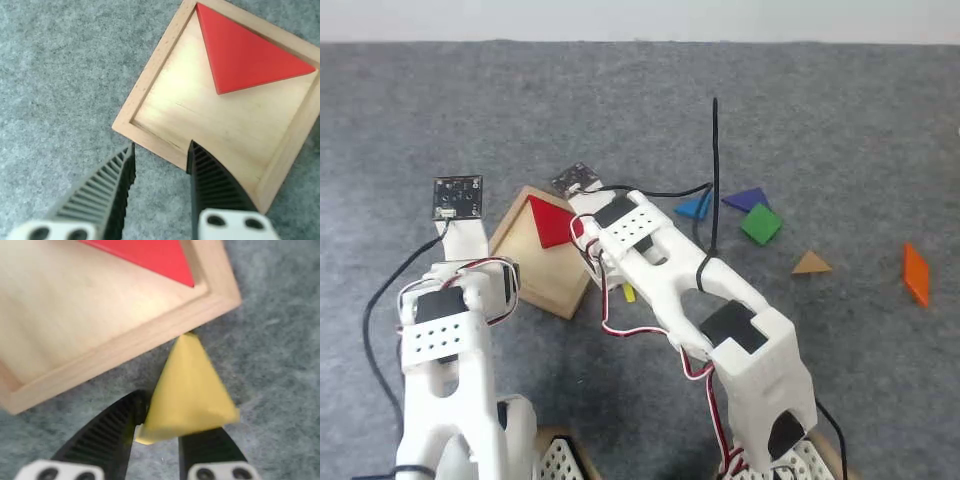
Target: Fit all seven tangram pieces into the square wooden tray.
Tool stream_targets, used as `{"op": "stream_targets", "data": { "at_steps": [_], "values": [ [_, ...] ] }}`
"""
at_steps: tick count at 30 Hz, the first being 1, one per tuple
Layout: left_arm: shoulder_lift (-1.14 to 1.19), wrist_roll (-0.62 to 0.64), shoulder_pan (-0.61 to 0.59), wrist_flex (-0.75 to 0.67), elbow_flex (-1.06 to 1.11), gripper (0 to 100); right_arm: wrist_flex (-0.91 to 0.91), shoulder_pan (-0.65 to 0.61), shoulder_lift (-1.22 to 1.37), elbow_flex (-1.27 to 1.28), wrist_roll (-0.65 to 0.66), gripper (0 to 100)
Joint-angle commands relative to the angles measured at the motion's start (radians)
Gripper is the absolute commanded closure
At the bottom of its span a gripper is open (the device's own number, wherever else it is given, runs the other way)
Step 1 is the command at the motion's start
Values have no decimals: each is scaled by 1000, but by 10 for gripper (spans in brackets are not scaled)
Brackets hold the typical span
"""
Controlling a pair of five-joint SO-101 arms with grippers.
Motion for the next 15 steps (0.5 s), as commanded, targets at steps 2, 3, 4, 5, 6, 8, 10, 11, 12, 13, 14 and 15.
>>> {"op": "stream_targets", "data": {
  "at_steps": [2, 3, 4, 5, 6, 8, 10, 11, 12, 13, 14, 15],
  "values": [
    [-9, 3, 2, 2, -8, 832, -16, -30, -62, -41, -12, 957],
    [-9, 3, 2, 2, -8, 832, -15, -30, -59, -41, -12, 969],
    [-9, 3, 2, 2, -8, 832, -12, -28, -59, -38, -21, 989],
    [-9, 3, 2, 2, -8, 832, -12, -25, -58, -38, -37, 995],
    [-9, 3, 2, 2, -8, 832, -10, -24, -58, -38, -60, 990],
    [-9, 3, 2, 2, -8, 832, -8, -24, -58, -38, -64, 993],
    [-9, 3, 2, 2, -8, 832, 4, -25, -65, -40, -64, 993],
    [-9, 5, 2, 2, -10, 833, 8, -25, -74, -41, -63, 993],
    [-9, 5, 0, 2, -13, 833, 15, -25, -90, -41, -63, 993],
    [-9, 6, -2, 2, -15, 833, 19, -25, -110, -40, -63, 993],
    [-9, 6, -6, 2, -16, 833, 21, -25, -133, -37, -63, 993],
    [-9, 6, -23, 2, -24, 833, 30, -25, -160, -35, -63, 993]
  ]
}}
